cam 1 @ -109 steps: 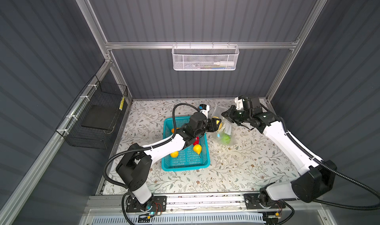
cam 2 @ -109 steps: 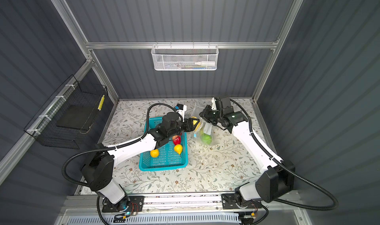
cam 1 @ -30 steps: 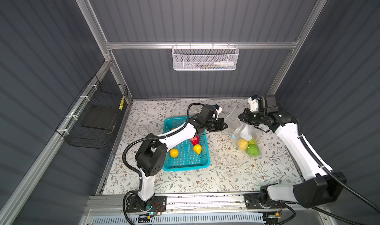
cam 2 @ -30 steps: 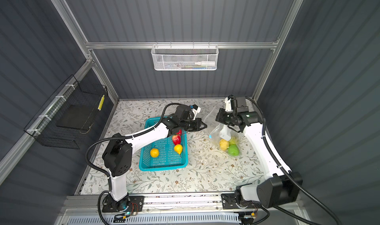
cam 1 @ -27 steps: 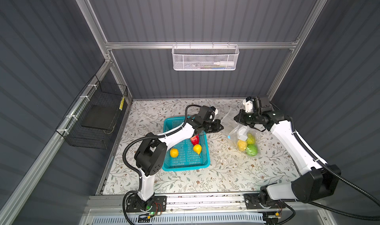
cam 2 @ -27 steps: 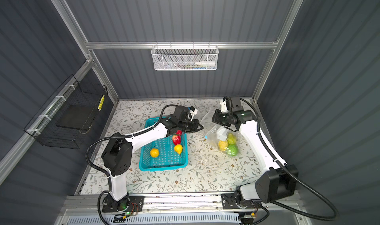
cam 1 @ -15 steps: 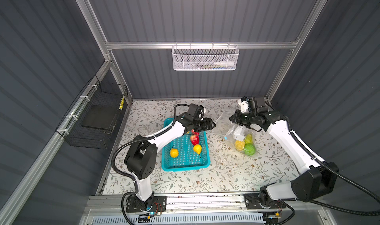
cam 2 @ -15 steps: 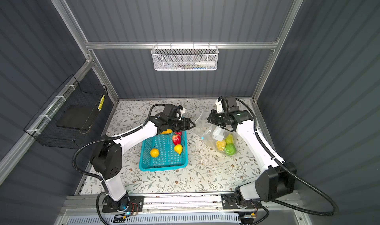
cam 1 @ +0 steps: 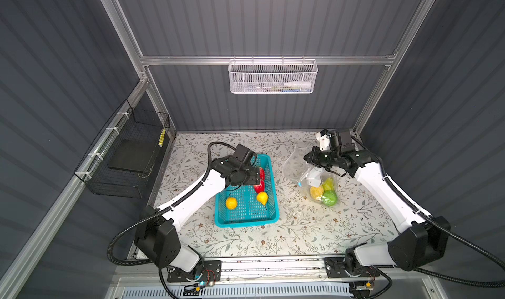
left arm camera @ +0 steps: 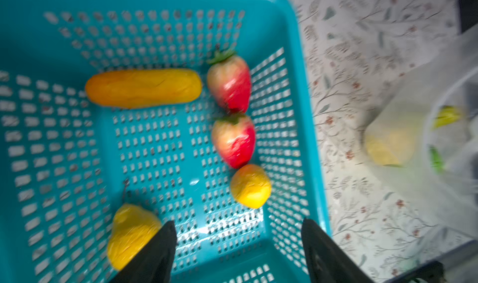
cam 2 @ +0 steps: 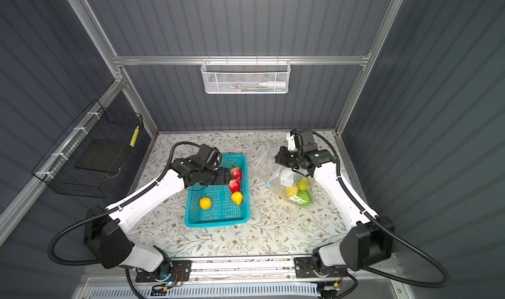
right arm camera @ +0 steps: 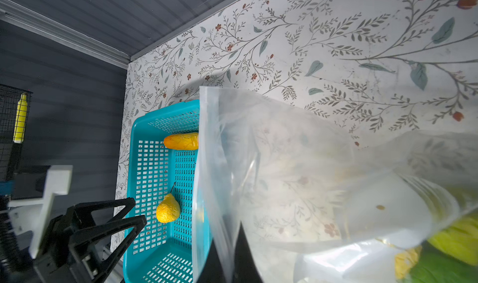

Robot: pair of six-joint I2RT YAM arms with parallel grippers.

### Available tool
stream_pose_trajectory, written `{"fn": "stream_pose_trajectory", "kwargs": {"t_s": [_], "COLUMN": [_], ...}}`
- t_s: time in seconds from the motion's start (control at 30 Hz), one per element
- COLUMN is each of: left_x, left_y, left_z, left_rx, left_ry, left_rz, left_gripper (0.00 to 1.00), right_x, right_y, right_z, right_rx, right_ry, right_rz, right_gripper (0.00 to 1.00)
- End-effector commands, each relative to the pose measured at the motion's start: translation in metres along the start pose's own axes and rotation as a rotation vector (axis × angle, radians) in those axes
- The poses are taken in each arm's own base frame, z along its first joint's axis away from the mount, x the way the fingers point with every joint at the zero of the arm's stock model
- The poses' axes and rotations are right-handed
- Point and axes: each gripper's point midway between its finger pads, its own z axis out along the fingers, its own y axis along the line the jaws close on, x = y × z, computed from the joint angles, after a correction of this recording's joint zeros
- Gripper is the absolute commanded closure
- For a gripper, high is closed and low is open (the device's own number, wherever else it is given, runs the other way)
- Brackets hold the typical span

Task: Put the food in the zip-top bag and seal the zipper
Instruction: 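Lower the left gripper into the teal basket over the yellow pear, then close the left gripper on the yellow pear and lift it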

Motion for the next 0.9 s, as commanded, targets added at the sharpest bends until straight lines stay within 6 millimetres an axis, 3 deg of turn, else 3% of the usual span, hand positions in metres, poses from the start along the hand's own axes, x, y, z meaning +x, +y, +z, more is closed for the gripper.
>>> {"fn": "stream_pose_trajectory", "kwargs": {"t_s": [0.0,0.23,0.87], "left_x": [0.027,0.055,0.066], "left_y": [0.042,0.071,0.077], "left_z": [-0.005,0.012,0.061], "left_rx": [-0.178,-0.282,-0.323], "left_ry": [0.052,0.087,0.114], "left_rz": [-0.022,-0.072,-0.159], "left_gripper": [0.22,0.21,0.16], "right_x": [-0.001,0.001,0.002], "right_y": [0.001,-0.003,-0.007], "right_z": [-0.004,-0.002,0.001], "right_rx": [-0.009,0.004,0.015], "right_ry": [-0.026,-0.026,-0.023], "right_rz": [0.003,-0.006,-0.007], "right_gripper": [1.0,1.0,1.0]}}
